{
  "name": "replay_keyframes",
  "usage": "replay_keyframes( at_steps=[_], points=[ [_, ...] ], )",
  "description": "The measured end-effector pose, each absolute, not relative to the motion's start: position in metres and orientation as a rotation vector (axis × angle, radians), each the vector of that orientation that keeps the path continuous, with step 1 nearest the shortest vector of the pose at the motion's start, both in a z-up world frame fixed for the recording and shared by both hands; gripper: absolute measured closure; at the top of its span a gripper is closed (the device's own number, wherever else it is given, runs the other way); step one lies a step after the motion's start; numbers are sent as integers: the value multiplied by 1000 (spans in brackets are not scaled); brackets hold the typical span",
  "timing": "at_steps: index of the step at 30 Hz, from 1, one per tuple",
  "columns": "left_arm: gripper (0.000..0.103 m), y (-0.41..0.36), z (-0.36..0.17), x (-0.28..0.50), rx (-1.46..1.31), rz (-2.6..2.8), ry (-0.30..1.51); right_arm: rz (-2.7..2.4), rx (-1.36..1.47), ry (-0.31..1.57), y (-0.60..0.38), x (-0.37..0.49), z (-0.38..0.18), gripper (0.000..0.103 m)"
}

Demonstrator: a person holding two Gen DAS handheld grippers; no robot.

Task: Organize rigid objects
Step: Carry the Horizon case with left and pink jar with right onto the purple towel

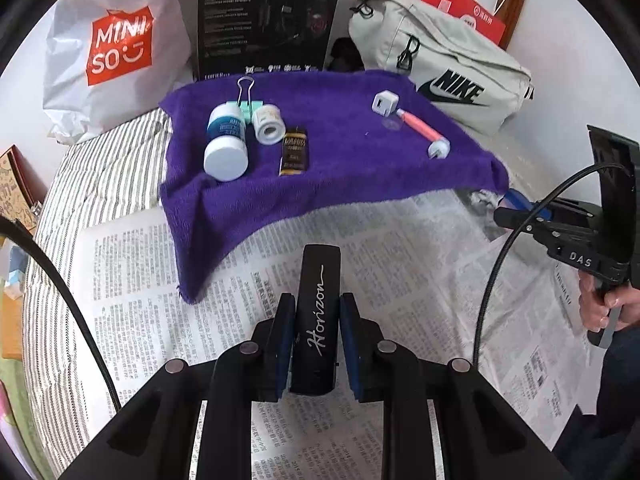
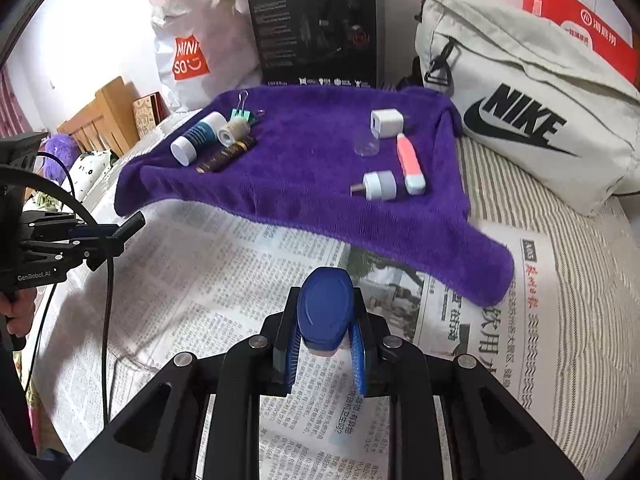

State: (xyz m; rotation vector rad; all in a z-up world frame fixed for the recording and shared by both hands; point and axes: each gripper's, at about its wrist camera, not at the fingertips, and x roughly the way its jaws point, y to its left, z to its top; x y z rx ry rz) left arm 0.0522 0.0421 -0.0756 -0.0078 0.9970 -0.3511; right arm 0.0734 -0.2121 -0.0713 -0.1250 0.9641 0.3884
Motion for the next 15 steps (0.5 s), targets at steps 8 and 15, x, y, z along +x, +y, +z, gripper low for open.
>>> replay_keyframes(
  at_steps=[8,15],
  points=[
    [81,41,-61,58,-28,-359,975,399,-122,948,-210,80,-59,82],
    [81,37,-46,76,-12,-363,959,406,-128,912,-206,91,-44,82]
  ],
)
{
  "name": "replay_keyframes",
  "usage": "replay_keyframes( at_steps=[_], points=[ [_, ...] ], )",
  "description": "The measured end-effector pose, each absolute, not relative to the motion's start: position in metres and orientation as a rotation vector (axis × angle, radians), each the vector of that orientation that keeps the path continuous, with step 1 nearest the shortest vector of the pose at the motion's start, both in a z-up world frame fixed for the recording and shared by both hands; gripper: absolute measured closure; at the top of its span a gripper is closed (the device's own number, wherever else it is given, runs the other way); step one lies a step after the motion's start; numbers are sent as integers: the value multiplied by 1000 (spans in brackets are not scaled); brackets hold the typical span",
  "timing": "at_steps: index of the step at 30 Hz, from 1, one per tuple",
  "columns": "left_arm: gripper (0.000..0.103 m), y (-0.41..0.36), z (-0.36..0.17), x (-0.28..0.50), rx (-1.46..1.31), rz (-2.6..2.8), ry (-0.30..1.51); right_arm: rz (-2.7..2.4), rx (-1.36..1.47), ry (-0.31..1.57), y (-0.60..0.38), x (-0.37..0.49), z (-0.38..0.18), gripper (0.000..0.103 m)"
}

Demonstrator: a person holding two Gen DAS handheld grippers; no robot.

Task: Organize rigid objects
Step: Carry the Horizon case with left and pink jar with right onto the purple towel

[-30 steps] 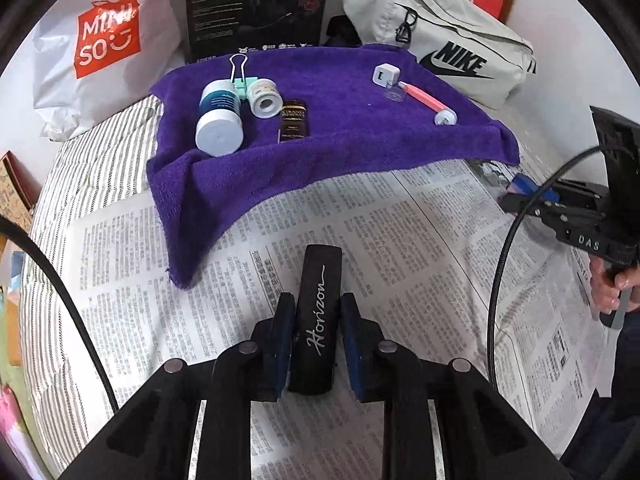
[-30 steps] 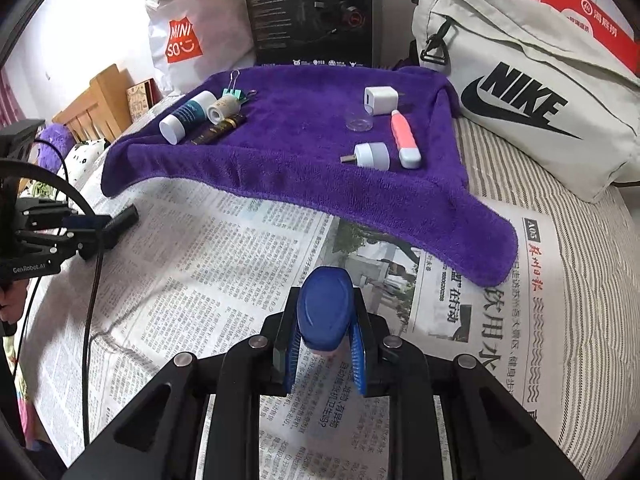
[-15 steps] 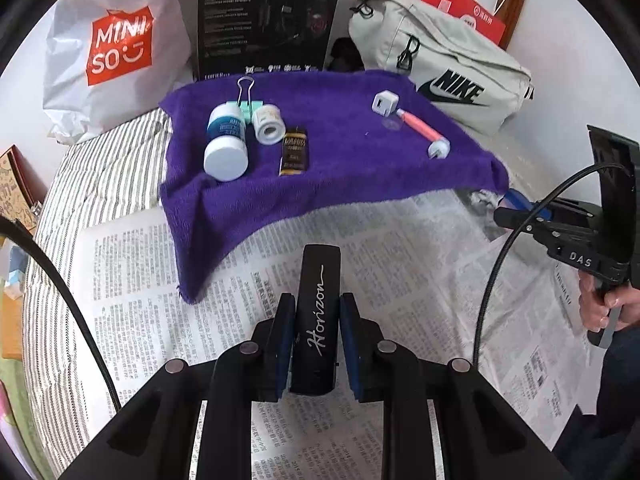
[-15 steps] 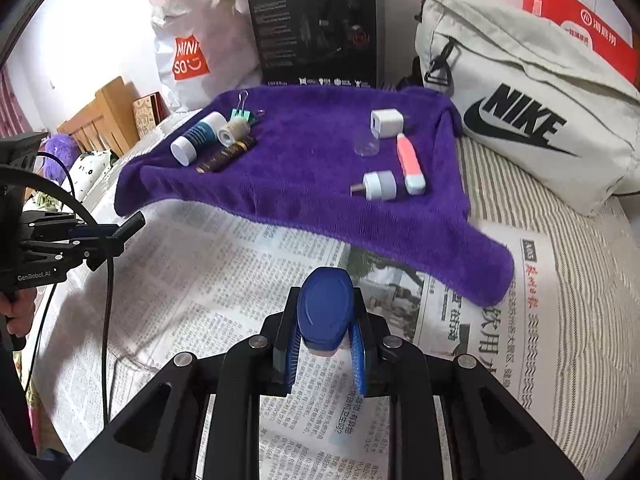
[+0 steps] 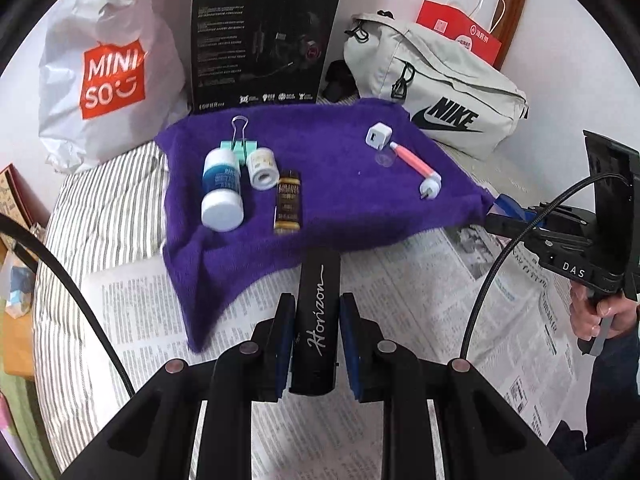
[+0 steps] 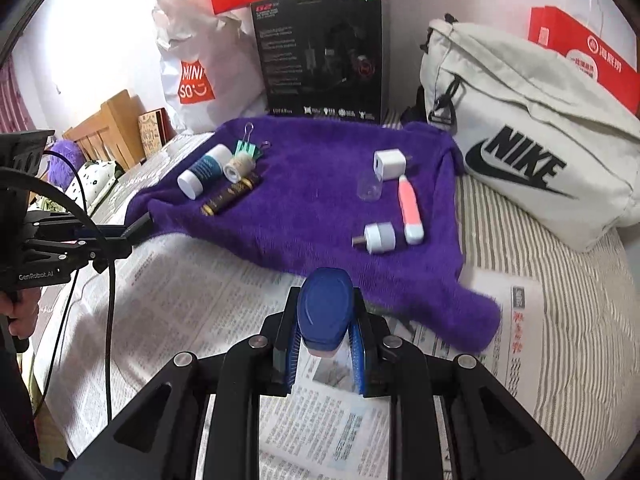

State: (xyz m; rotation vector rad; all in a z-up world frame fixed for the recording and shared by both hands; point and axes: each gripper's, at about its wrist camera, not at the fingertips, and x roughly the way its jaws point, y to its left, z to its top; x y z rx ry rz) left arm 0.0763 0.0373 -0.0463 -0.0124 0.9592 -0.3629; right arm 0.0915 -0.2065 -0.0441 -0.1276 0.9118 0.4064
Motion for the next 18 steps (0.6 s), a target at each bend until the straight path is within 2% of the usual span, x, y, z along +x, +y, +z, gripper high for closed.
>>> replay_keyframes(
  at_steps=[10,18],
  points=[
    [81,23,-41,124,9,-379,974,401,-136,878,-203,128,-31,82],
    [81,16,-48,159,16,-390,999,397,-130,911,-202,183,-44,81]
  ],
)
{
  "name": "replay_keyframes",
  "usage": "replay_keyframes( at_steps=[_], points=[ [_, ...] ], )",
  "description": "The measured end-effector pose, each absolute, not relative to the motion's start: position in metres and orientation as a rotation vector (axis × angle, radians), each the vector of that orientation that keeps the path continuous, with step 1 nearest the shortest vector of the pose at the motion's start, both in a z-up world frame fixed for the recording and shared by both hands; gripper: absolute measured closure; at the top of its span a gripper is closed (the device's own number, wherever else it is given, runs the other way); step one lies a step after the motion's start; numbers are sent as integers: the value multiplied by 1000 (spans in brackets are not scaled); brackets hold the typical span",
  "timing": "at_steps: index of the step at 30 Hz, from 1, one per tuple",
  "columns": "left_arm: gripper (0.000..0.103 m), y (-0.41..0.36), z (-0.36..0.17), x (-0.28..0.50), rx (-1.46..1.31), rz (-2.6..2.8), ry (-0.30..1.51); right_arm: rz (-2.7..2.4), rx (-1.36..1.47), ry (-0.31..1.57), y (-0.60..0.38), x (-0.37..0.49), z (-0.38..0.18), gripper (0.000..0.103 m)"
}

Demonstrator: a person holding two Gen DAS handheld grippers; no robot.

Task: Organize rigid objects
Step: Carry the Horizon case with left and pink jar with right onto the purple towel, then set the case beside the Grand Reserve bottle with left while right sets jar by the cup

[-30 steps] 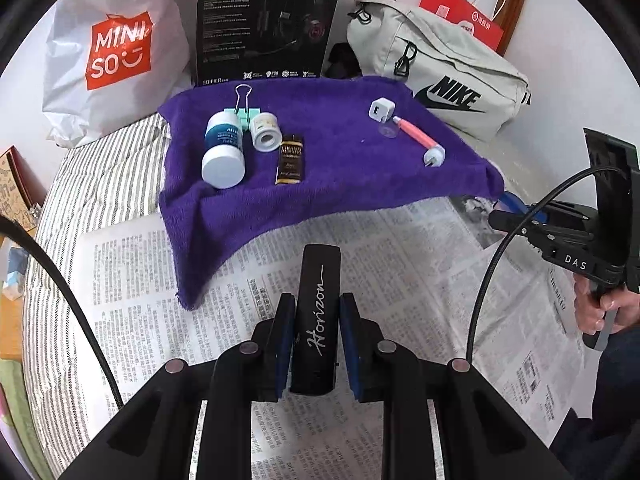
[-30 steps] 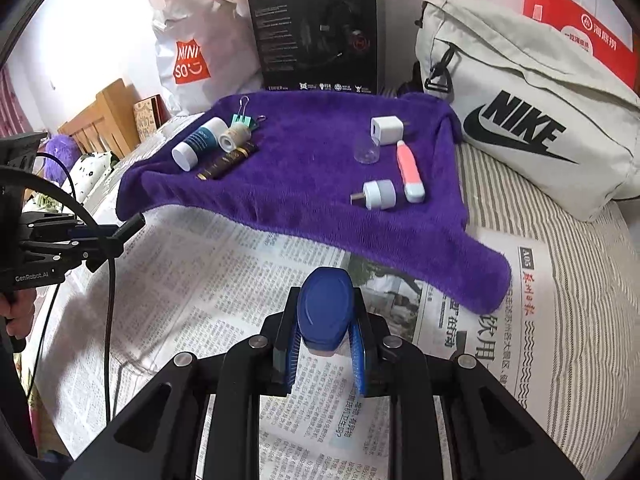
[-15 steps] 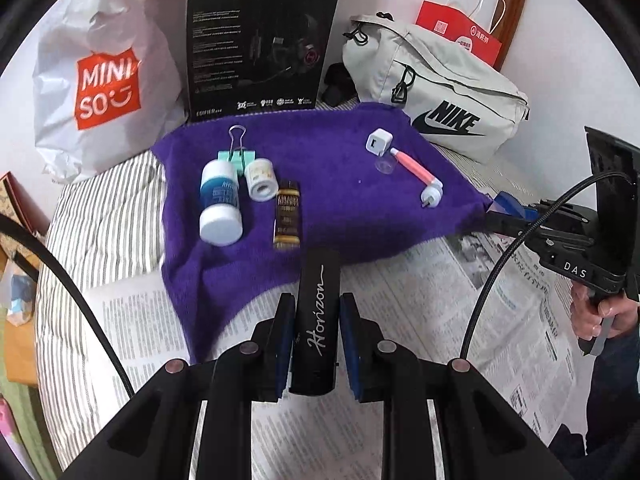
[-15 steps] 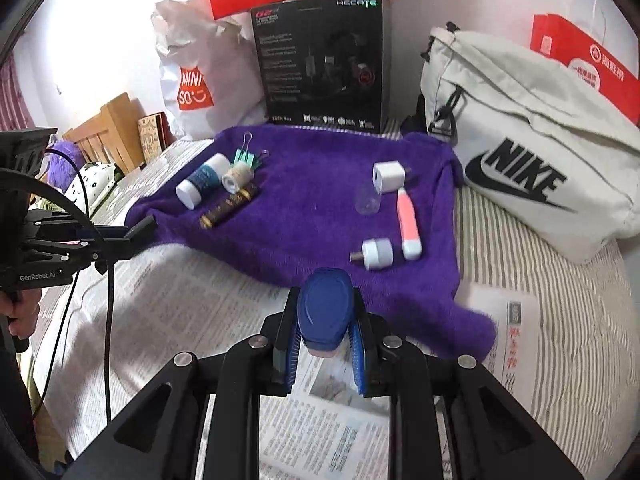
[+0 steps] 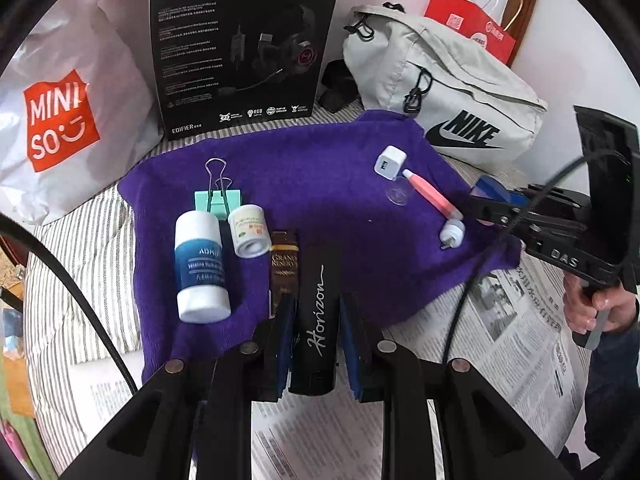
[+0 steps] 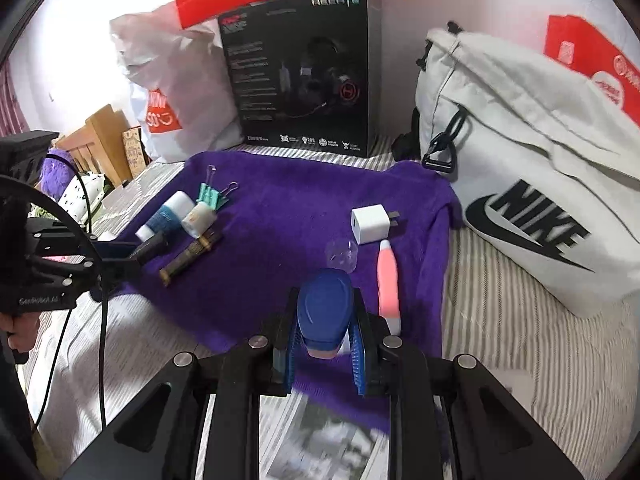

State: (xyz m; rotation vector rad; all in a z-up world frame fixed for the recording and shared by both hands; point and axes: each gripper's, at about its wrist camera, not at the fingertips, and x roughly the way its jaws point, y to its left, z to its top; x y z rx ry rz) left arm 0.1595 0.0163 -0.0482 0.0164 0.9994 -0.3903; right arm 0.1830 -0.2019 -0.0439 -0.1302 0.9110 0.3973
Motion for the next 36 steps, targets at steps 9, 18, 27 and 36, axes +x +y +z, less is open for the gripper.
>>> replay_keyframes(
  at_steps=[9,18,27,36],
  points=[
    [81,18,-56,181,3,-395,1019,399,-160,999,-192,224,-83,82],
    [81,19,-62,188,7,-402,1039,411,-164,1016,-189,231,-96,81],
    [81,12,-69,193,15,-405,1058,434,-206,1010,-186,224,-95,71],
    [81,6,-74,200,27,-399,1084,437,-197,989,-194,216,-89,62]
  ],
)
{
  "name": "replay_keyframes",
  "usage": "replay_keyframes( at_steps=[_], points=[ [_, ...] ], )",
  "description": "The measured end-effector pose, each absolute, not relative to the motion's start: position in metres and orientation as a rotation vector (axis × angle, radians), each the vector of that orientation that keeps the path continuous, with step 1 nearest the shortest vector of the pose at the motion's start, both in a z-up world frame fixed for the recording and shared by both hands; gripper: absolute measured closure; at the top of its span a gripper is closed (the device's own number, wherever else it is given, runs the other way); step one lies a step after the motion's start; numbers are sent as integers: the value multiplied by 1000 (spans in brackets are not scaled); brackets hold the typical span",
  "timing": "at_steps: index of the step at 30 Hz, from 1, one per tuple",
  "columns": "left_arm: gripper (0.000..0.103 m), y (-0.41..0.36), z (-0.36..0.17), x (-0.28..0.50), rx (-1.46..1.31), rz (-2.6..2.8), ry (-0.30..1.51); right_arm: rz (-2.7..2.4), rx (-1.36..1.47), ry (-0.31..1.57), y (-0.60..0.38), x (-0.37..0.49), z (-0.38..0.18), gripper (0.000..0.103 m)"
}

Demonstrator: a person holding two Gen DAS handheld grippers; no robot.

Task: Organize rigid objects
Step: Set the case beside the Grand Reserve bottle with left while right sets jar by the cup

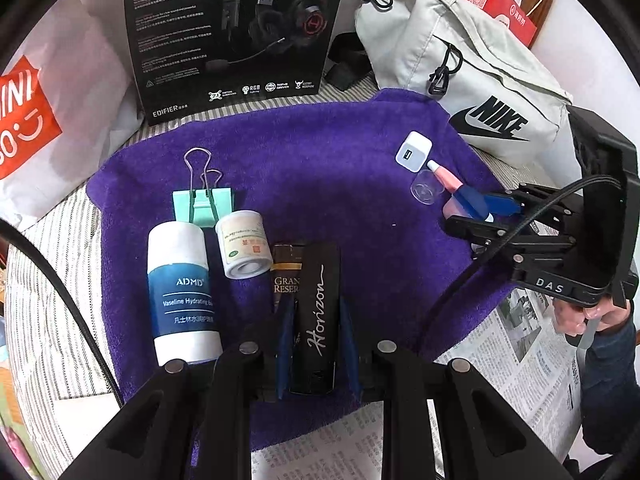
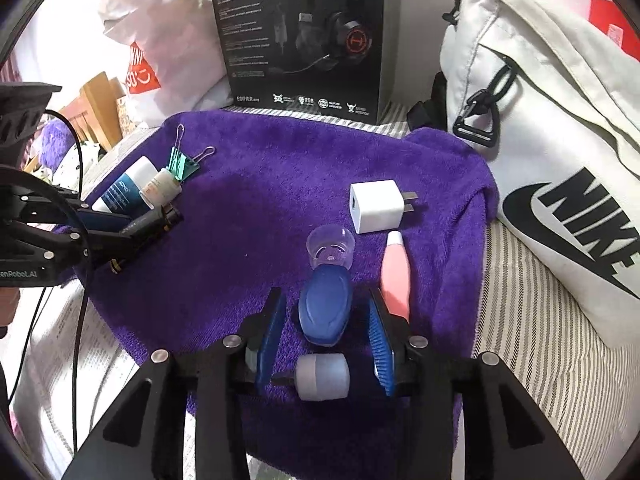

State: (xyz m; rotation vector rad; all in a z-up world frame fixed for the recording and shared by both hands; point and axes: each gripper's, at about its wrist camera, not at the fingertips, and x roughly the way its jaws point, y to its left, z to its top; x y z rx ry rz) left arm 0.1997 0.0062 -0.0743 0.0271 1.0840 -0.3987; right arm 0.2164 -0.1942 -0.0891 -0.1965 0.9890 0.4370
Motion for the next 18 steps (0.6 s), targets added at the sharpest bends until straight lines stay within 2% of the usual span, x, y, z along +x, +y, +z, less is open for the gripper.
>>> replay_keyframes(
  at_steps=[18],
  points=[
    [81,-9,-78,215,32,-417,1095,371,-171,952,-214,200,-68,62]
  ],
)
